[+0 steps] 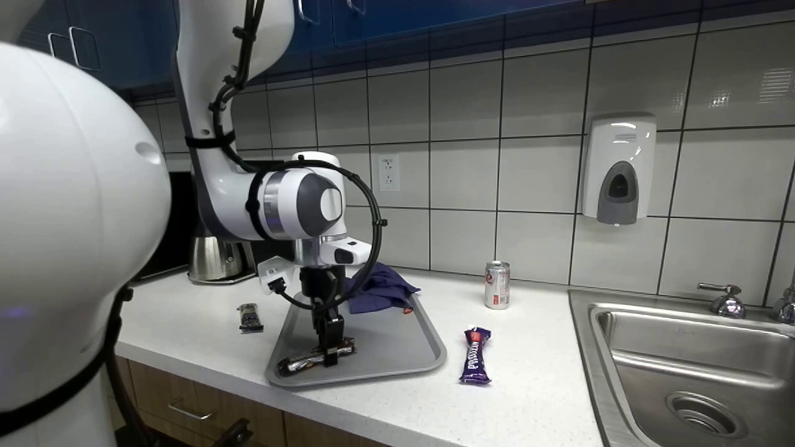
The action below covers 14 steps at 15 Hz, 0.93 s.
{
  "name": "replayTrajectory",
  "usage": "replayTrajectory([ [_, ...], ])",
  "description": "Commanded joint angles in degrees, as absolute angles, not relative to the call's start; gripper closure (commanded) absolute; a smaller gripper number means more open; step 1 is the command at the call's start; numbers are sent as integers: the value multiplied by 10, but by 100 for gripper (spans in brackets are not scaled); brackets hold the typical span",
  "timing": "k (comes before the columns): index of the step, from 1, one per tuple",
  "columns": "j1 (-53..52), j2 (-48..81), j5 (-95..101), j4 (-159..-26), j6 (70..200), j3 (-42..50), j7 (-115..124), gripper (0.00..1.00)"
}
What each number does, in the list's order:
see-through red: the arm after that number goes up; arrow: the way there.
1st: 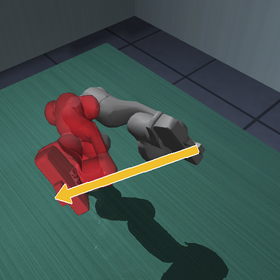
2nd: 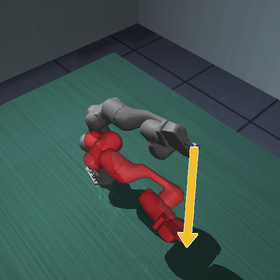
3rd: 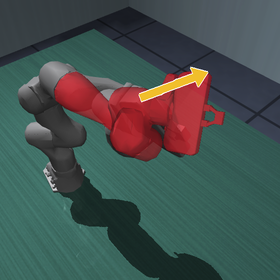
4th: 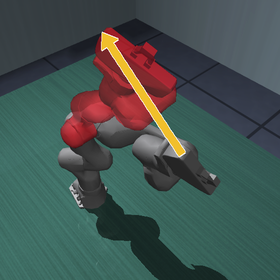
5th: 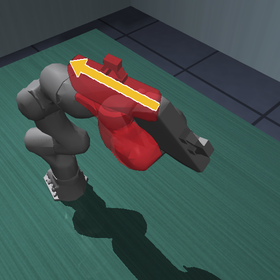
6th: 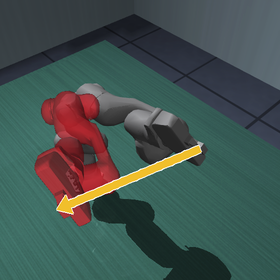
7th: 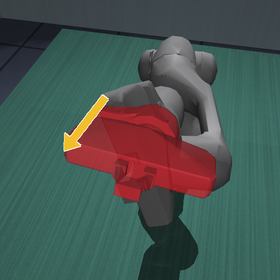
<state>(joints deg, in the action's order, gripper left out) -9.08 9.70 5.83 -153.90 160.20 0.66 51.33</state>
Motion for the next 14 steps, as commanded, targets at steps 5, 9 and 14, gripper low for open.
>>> replayTrajectory([
  [5,-97,82,57,-1546,1605,10,516,94],
  [9,-95,67,59,-1544,1594,10,511,94],
  [14,-87,44,59,-1537,1585,7,499,94],
])
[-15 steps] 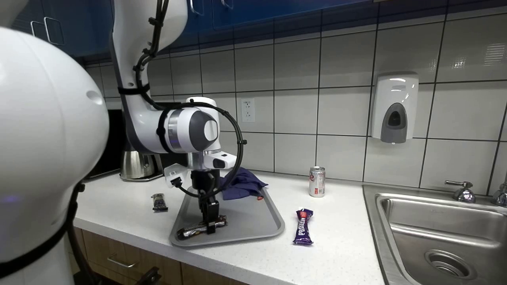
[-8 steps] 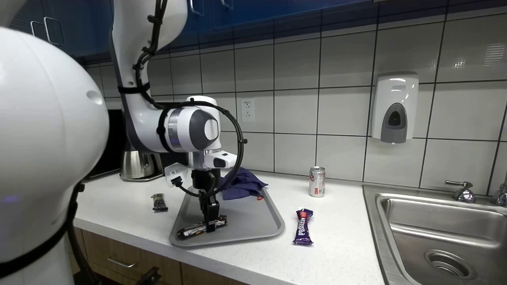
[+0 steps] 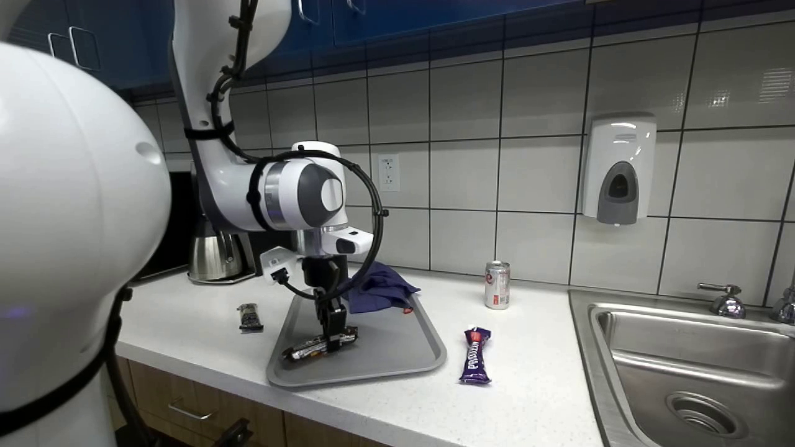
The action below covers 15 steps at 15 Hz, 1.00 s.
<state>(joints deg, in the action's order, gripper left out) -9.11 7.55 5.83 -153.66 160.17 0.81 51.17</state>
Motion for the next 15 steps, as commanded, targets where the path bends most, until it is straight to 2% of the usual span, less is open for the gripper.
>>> replayTrajectory([
  [1,-84,40,57,-1534,1582,6,493,94],
  [15,-23,48,-8,-1468,1569,14,292,94],
])
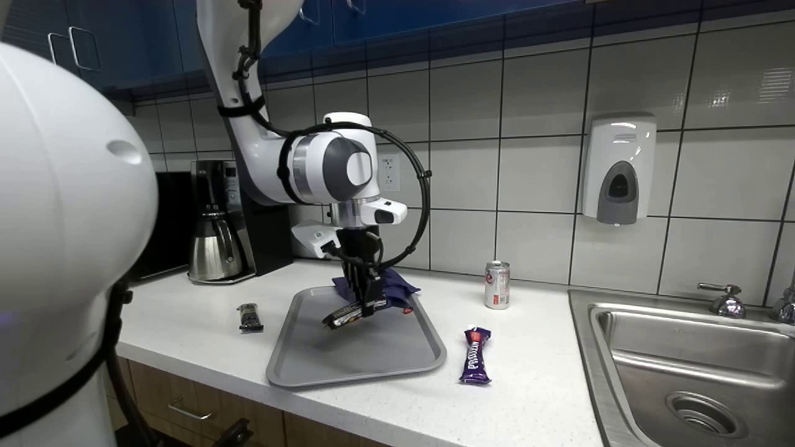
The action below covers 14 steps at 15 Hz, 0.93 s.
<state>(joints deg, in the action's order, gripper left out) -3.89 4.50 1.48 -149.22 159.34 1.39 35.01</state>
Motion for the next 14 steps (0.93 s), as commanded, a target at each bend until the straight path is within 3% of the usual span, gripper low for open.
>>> replayTrajectory([
  [1,-20,51,-13,-1462,1568,16,278,94],
  [14,21,123,-25,-1371,1539,41,144,94],
])
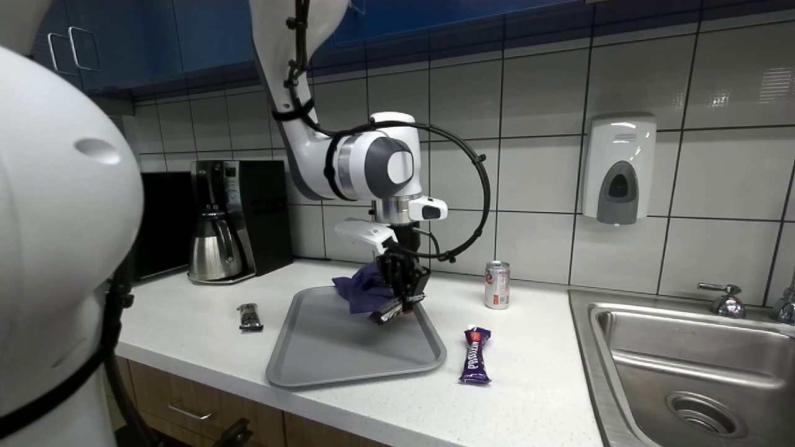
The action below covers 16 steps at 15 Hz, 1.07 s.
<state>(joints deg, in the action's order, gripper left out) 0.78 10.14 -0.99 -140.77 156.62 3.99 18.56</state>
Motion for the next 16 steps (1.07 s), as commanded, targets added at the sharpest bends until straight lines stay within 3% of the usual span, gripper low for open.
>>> replayTrajectory([
  [1,24,132,-25,-1361,1539,43,136,94],
  [16,47,246,-27,-1206,1515,40,61,94],
])
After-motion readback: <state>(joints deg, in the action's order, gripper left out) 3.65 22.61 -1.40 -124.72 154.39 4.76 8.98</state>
